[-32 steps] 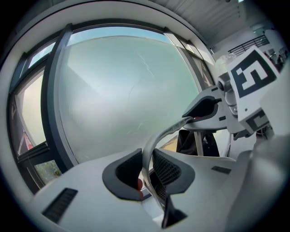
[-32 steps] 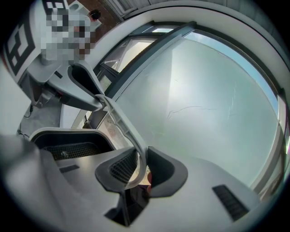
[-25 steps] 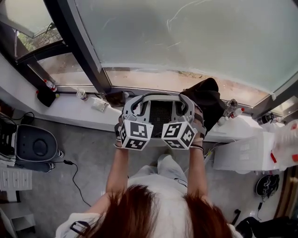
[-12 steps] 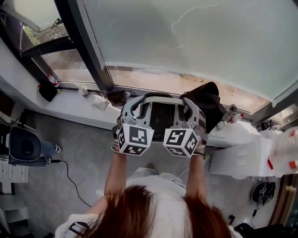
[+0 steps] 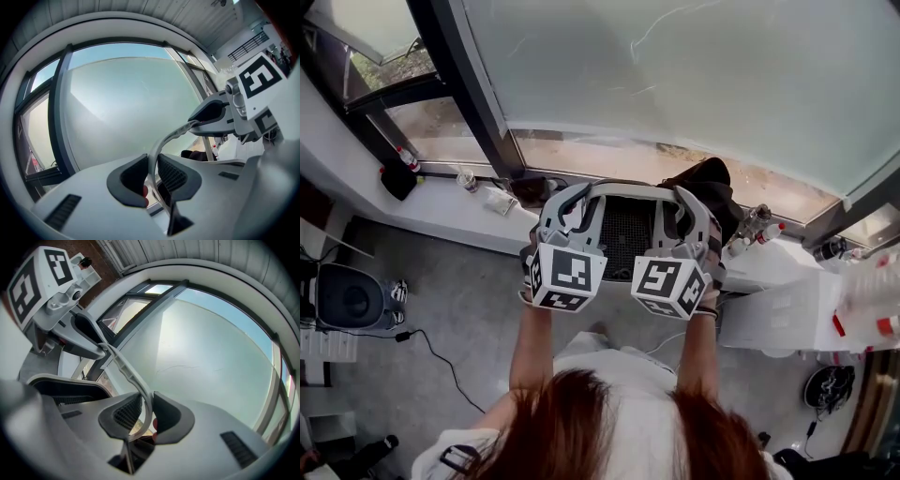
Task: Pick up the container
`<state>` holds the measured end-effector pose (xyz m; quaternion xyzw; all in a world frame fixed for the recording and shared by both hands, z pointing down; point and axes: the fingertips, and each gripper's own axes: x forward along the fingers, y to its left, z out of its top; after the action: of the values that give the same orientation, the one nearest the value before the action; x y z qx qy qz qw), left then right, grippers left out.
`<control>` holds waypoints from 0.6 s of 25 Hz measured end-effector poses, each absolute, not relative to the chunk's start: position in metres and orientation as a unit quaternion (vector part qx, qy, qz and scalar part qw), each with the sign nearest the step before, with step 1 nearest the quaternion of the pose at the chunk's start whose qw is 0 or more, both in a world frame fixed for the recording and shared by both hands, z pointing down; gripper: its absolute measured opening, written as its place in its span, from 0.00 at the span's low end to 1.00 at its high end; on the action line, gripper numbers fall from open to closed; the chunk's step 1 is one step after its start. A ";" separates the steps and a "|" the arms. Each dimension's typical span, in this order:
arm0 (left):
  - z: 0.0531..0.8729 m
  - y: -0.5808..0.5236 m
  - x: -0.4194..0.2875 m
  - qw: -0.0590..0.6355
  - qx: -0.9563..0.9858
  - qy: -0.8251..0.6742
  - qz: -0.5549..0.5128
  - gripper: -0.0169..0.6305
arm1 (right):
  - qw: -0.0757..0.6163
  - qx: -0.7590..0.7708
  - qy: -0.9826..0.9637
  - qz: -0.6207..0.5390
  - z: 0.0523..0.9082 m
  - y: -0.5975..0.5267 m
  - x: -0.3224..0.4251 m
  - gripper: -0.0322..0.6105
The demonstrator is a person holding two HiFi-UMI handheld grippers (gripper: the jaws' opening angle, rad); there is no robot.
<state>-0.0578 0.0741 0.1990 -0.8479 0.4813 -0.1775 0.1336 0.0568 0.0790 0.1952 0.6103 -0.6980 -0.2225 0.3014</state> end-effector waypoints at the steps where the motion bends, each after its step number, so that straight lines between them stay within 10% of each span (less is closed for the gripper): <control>1: 0.196 0.077 -0.054 0.135 -0.848 0.481 -0.176 0.15 | 0.299 0.612 -0.697 -0.225 0.191 0.083 0.061 0.19; 15: 0.175 0.123 -0.005 0.150 -0.850 0.477 -0.166 0.14 | 0.279 0.622 -0.692 -0.239 0.168 0.132 0.109 0.19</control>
<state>-0.0048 0.1225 0.1746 -0.8498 0.4770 -0.1663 0.1502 0.1093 0.1318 0.1680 0.6215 -0.6917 -0.2391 0.2794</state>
